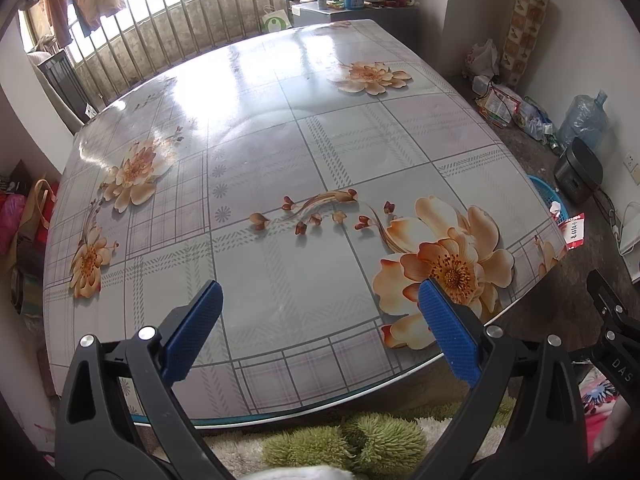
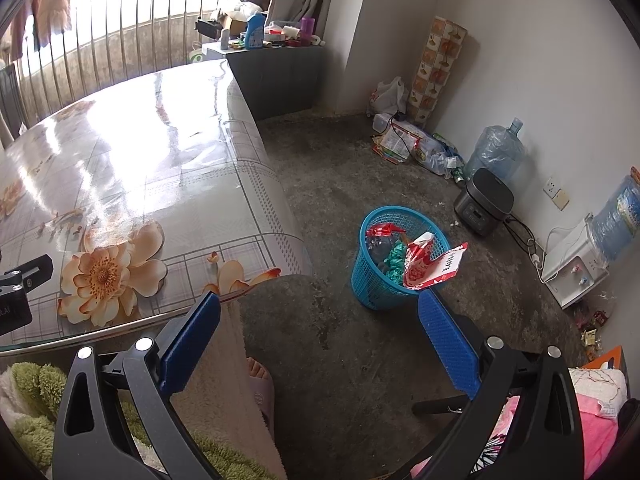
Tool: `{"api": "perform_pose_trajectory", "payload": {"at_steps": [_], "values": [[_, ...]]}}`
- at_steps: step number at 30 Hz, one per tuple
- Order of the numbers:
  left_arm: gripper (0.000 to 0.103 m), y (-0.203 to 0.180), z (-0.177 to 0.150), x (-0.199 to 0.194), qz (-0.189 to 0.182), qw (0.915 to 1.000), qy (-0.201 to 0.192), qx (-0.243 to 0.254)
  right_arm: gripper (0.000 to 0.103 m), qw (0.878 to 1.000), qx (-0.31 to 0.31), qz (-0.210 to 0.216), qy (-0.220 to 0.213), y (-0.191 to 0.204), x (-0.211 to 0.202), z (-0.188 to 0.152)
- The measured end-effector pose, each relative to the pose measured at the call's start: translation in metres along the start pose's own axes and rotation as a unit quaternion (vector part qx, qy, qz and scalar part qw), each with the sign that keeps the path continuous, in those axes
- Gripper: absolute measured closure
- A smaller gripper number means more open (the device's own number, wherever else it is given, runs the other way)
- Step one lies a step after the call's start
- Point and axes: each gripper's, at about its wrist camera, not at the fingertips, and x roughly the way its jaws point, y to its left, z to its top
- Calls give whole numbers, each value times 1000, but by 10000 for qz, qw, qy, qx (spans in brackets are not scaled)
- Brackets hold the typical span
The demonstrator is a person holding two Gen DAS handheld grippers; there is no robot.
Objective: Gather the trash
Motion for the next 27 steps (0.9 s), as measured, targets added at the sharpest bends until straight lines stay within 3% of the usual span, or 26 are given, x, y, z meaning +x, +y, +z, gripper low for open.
{"api": "perform_pose_trajectory", "payload": {"at_steps": [27], "values": [[9,1,-2,6,-13,10000,67,46,7,10000,14,35,9,3,-2,2]]}}
